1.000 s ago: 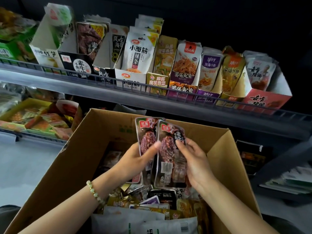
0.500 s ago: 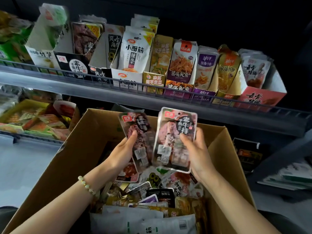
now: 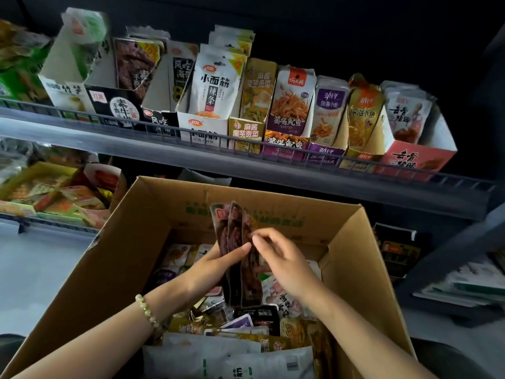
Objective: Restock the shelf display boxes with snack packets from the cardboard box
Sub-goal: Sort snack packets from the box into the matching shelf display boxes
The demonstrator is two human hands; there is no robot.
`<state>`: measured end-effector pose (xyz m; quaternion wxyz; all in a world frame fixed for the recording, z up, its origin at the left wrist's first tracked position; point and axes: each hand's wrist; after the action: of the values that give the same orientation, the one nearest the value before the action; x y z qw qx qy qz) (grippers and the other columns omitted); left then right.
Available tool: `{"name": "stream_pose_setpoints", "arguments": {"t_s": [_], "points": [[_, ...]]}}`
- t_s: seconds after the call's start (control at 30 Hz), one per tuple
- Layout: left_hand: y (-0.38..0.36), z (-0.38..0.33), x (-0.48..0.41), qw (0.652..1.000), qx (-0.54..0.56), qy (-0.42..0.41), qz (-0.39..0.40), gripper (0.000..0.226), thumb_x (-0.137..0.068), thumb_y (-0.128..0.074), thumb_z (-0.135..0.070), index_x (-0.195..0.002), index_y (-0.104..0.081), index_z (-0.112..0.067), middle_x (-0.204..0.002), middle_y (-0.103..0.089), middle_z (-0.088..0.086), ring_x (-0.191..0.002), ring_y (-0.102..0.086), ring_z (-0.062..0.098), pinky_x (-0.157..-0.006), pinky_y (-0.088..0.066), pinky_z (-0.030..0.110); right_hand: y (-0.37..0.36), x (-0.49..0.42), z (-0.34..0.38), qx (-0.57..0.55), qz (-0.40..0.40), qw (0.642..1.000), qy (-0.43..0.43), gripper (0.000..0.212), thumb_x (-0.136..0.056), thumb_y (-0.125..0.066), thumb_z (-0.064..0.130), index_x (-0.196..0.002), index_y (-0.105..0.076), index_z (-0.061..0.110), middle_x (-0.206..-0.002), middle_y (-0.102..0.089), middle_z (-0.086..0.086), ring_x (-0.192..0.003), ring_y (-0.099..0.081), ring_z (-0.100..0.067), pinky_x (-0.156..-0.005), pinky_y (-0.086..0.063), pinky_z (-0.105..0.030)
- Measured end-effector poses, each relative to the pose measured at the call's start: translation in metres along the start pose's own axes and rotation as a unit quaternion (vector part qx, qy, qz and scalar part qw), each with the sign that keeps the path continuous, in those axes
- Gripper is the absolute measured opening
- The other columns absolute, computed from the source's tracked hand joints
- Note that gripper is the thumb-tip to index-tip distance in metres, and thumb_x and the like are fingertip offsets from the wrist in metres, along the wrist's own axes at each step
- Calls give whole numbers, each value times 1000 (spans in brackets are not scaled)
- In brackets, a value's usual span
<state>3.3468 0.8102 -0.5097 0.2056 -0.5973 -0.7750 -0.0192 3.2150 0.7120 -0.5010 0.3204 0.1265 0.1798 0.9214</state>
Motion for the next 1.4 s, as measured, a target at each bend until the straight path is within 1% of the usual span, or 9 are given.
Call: {"name": "stream_pose_setpoints", "arguments": {"t_s": [0.1, 0.17, 0.3, 0.43, 0.6, 0.73, 0.83, 1.0, 1.4], "points": [[1, -1, -3, 997, 33, -14, -69, 21, -92, -56, -22, -113, -60, -23, -107, -73, 0, -92, -71, 12, -71, -56, 21, 5, -5, -6, -21, -60, 998, 20, 22, -95, -55, 26, -115, -57, 37, -124, -54, 19, -107, -56, 1, -94, -48, -26], [-1, -5, -4, 995, 16, -36, -95, 15, -95, -54, -18, -106, -62, -21, -96, -76, -2, -86, -72, 12, -69, -58, 23, 9, -9, -13, -24, -125, 992, 15, 49, -86, -68, 27, -129, -45, 38, -129, -48, 22, -117, -47, 0, -98, -40, -20], [2, -15, -1, 989, -28, -82, -122, 17, -87, -64, -20, -103, -66, -15, -98, -75, 6, -90, -72, 22, -86, -56, 41, 9, -11, -19, -275, -85, 944, -161, 103, -46, -90, 54, -135, -42, 33, -134, -56, 4, -121, -54, -19, -105, -42, -45], [7, -19, -2, 970, -100, -151, -161, 28, -88, -57, -39, -101, -66, -16, -92, -76, -2, -86, -73, 15, -74, -58, 29, 5, -10, -16, -353, -37, 912, -209, 97, -38, -93, 45, -123, -56, 16, -124, -63, -5, -123, -52, -26, -108, -37, -49], [26, -28, -6, 952, -63, -187, -232, 31, -90, -55, -40, -108, -62, -16, -97, -74, 5, -90, -71, 24, -78, -57, 39, 21, -12, -13, -492, 4, 850, -188, 58, -73, -74, 23, -126, -59, 4, -121, -65, -17, -110, -64, -31, -84, -55, -42], [25, -24, -12, 971, -55, -131, -193, 40, -89, -55, -41, -112, -53, -9, -98, -71, 12, -88, -70, 29, -74, -59, 39, 21, -10, -8, -532, 102, 823, -172, 77, -47, -96, 26, -116, -68, 4, -125, -62, -20, -111, -63, -32, -94, -50, -45], [19, -14, -13, 977, -109, -50, -174, 35, -97, -45, -37, -115, -29, -12, -97, -58, 8, -74, -60, 10, -51, -48, 13, 16, -6, -7, -521, 147, 823, -173, 75, -47, -95, 30, -113, -69, 6, -122, -64, -19, -107, -65, -31, -92, -51, -44], [19, -11, -20, 999, 3, 36, -1, 77, -68, -58, -82, -124, -63, -30, -132, -60, 5, -121, -57, 23, -112, -34, 47, 5, 0, -2, -497, 99, 844, -177, 60, -58, -88, 27, -110, -68, 5, -117, -66, -21, -105, -66, -33, -79, -58, -41], [3, -20, 1, 995, -87, -36, -41, 22, -90, -63, -14, -111, -61, -10, -99, -75, 9, -91, -72, 23, -82, -57, 33, 3, -2, 0, -342, -116, 928, -90, 60, -70, -75, 25, -124, -50, 32, -116, -68, 3, -104, -65, -15, -82, -54, -34]]}}
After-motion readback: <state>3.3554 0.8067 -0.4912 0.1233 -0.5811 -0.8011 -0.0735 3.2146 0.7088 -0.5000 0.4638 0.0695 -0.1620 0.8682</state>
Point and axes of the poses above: each hand's wrist, its own x-axis away from the middle knuckle, its own y-axis out of the back of the hand, z = x × y
